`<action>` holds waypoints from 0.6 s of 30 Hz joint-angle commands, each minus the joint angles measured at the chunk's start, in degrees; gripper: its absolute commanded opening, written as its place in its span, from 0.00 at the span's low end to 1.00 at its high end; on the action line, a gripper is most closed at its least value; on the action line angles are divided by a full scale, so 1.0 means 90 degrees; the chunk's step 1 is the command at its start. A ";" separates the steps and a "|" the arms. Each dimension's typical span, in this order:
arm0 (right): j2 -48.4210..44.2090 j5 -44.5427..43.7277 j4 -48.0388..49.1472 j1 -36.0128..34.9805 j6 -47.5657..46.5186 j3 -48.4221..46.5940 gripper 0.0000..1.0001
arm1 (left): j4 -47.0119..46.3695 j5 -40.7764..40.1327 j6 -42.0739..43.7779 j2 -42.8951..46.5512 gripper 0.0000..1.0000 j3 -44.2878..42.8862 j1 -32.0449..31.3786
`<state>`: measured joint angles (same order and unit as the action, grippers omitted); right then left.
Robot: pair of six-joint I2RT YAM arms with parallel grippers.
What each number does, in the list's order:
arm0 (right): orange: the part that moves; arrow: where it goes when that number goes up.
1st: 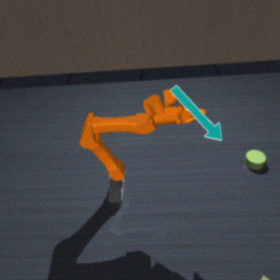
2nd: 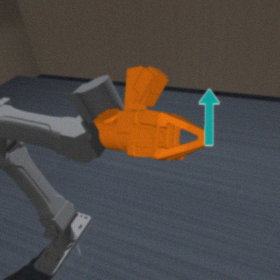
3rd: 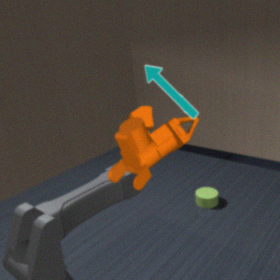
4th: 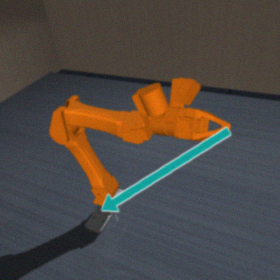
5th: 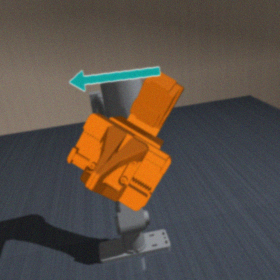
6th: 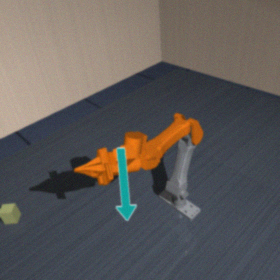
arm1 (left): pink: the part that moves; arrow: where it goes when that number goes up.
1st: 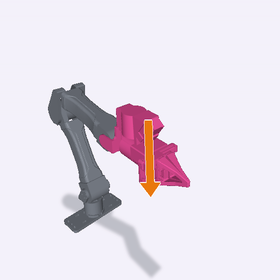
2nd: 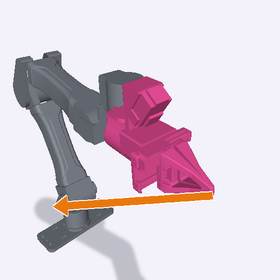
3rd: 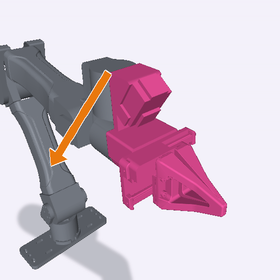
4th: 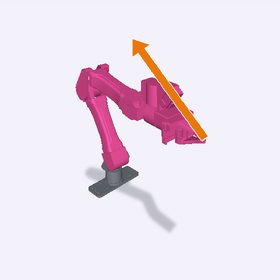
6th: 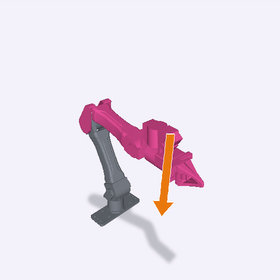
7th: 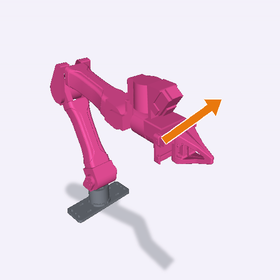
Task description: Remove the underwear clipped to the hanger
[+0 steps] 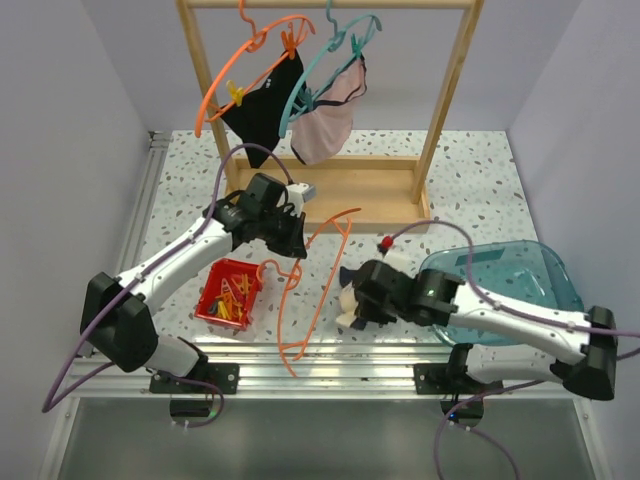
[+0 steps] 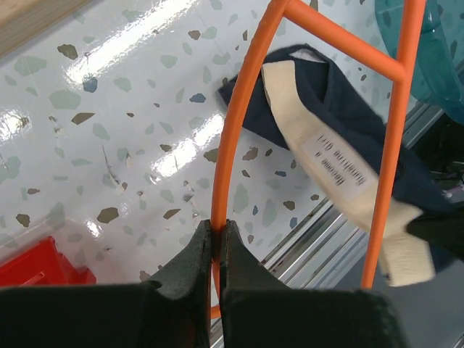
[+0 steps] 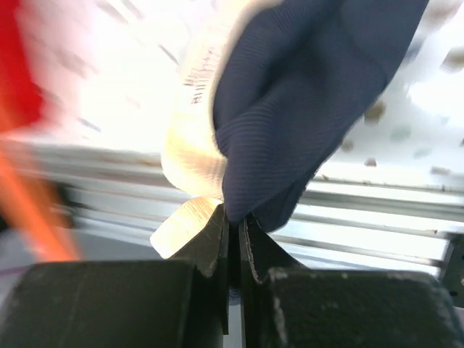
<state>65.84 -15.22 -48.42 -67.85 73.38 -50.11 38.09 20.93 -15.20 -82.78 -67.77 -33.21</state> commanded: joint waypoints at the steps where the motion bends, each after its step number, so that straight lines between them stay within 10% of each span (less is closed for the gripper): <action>1: -0.0586 -0.1517 -0.1558 0.0633 -0.0399 -0.1198 0.00 | 0.0026 0.0204 0.0049 0.0204 0.00 -0.0351 -0.0050; 18: -0.1027 -0.5251 -0.4727 0.1172 -0.0271 -0.4510 0.00 | 0.0240 0.0253 0.0126 -0.0186 0.00 -0.1005 -0.0196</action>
<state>58.65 -51.57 -75.88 -58.00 71.75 -85.71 39.46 21.30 -15.20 -83.72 -73.25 -33.93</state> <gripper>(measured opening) 0.033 0.032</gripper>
